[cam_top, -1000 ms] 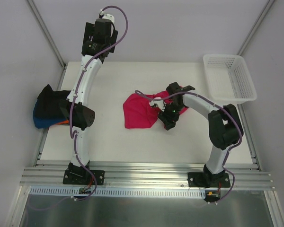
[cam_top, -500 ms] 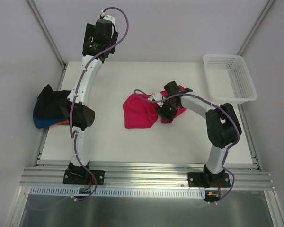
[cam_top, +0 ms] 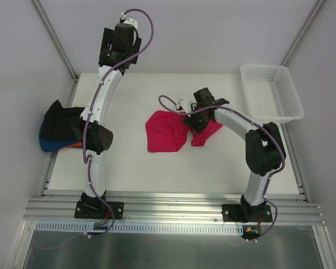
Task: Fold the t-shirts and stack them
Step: Flatten out the tshirt
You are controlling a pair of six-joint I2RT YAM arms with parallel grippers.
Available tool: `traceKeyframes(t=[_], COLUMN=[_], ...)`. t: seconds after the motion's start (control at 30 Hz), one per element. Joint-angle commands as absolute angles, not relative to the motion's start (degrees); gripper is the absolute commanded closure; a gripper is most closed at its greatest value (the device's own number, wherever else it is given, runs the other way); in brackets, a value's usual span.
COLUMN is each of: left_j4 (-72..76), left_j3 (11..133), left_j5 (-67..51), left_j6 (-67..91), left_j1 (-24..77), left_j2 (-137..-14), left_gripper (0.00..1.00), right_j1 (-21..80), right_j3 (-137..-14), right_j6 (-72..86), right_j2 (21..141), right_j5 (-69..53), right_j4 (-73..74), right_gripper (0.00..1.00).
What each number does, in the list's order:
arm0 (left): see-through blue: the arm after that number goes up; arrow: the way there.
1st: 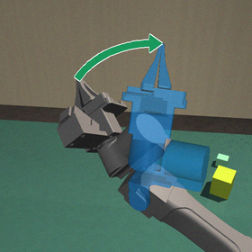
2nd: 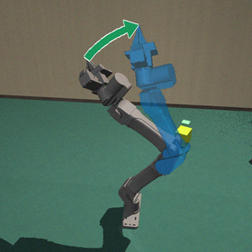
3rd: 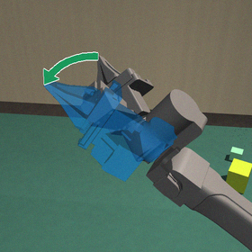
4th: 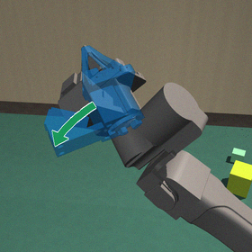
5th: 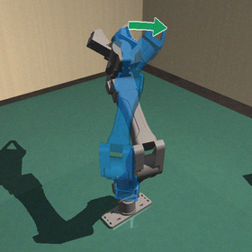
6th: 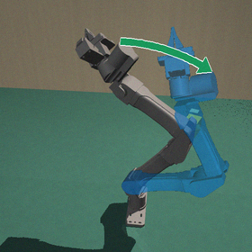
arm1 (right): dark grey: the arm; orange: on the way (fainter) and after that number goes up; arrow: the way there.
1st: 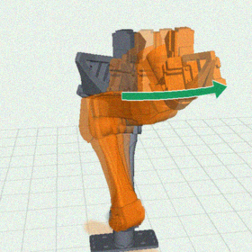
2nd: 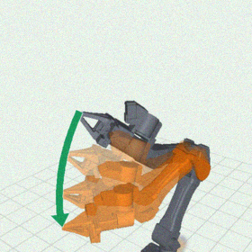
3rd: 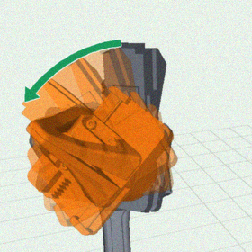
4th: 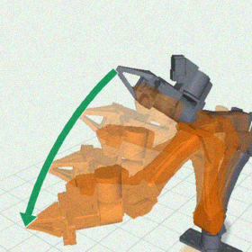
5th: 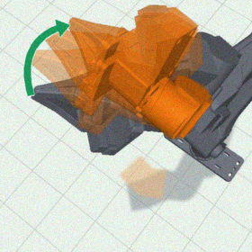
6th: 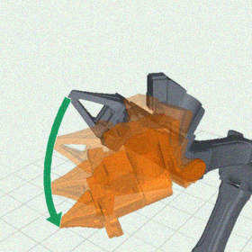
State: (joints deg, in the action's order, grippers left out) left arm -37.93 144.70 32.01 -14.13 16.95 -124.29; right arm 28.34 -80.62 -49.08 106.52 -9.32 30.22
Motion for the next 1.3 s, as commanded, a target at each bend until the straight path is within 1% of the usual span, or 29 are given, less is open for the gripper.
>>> traceKeyframes(t=[0.0,0.2,0.3,0.53,0.8,1.07,1.27], left_j4=[-36.47,-36.39,-36.47,-36.47,-36.47,-36.56,-36.56], left_j3=[146.87,147.13,147.3,147.39,147.22,147.31,146.69], left_j5=[32.08,31.99,31.73,31.81,31.82,31.82,31.81], left_j6=[-13.36,-13.1,-13.01,-12.83,-12.75,-12.66,-12.57], left_j1=[17.49,17.58,17.58,17.49,17.49,17.49,17.49], left_j2=[-123.05,-123.4,-123.57,-123.57,-123.4,-123.22,-122.7], left_gripper=[0.01,0.01,0.01,0.01,0.01,0.01,0.01], right_j1=[28.13,28.04,28.04,28.12,28.91,31.2,31.47], right_j3=[-82.09,-81.12,-81.21,-83.15,-80.42,-76.82,-75.5], right_j6=[-49.39,-48.87,-48.69,-47.81,-48.52,-48.69,-49.74], right_j2=[106.0,105.64,105.47,104.59,103.45,101.69,103.62], right_j5=[-9.23,-8.97,-8.88,-12.91,-17.04,-17.31,-15.91], right_j4=[30.58,32.08,32.43,40.6,42.8,42.1,38.5], right_gripper=[0.46,0.47,0.52,0.51,0.53,0.53,0.53])
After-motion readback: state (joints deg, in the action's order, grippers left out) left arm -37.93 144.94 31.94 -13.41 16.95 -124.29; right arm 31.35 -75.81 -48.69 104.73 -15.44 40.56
